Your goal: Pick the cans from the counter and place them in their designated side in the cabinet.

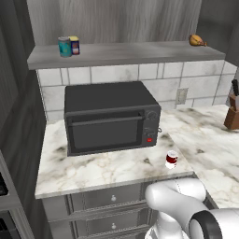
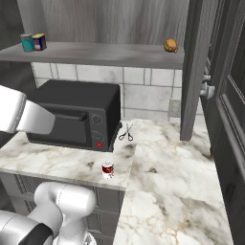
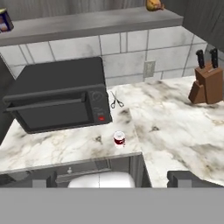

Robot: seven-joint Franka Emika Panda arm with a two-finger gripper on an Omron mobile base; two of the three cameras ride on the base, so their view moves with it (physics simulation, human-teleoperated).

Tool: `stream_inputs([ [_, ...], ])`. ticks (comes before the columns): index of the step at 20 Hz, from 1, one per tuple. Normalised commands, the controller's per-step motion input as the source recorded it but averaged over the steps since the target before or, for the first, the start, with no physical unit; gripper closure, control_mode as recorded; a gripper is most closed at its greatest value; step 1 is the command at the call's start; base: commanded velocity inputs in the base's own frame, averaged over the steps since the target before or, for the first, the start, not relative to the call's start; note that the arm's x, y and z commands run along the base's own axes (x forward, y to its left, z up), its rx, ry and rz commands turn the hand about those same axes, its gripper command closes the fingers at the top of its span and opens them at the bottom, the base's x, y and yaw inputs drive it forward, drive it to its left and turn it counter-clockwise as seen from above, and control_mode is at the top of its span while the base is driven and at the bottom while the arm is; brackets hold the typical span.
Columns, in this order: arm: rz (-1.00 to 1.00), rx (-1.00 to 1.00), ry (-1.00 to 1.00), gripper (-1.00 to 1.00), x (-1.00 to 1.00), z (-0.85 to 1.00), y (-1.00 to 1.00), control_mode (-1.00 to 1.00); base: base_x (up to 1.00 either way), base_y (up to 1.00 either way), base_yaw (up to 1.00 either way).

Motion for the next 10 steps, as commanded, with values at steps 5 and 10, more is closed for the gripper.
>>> stream_inputs([
  [5, 0.0, 0.0, 0.05, -1.0, -0.17, -0.04, -0.07, -1.0, 0.0, 0.0, 0.0],
  [10, 0.0, 0.0, 0.05, -1.0, -0.07, -0.03, -0.01, -1.0, 0.0, 0.0, 0.0],
])
